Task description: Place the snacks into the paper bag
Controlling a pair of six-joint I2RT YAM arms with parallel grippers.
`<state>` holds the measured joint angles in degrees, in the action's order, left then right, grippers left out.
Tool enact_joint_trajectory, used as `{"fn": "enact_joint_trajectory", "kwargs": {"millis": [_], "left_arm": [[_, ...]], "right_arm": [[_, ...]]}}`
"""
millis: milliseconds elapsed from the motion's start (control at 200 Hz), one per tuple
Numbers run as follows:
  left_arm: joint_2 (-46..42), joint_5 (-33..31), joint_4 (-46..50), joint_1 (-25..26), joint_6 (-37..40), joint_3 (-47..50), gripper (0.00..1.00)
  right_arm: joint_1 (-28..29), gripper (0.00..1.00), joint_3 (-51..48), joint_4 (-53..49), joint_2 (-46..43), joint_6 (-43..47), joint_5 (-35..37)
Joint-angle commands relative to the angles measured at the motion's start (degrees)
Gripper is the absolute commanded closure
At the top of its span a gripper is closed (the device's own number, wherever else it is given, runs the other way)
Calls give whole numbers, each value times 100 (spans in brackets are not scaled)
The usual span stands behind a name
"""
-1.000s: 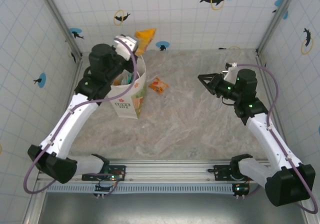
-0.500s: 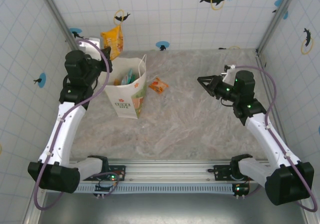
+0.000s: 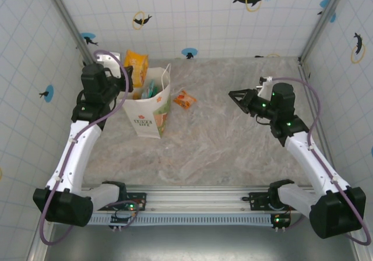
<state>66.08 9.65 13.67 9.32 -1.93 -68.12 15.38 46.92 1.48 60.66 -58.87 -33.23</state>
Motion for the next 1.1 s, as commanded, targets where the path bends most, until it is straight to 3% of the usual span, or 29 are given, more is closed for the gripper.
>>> {"fn": "enact_joint_trajectory", "kwargs": {"millis": [0, 100, 605, 876, 1096], "left_arm": [[-162, -176, 122, -43, -103, 2, 69], [-153, -271, 124, -47, -35, -114, 58], [-63, 268, 647, -45, -311, -616, 36], [-567, 701, 1273, -37, -1110, -343, 31], [-957, 552, 1605, -40, -1457, 104, 31]], "right_arm": [[44, 73, -58, 104, 70, 86, 19], [59, 73, -41, 102, 94, 95, 19], [616, 69, -52, 95, 555, 414, 566], [1288, 60, 47, 577, 1546, 463, 1294], [1785, 56, 358, 1044, 2752, 59, 1786]]}}
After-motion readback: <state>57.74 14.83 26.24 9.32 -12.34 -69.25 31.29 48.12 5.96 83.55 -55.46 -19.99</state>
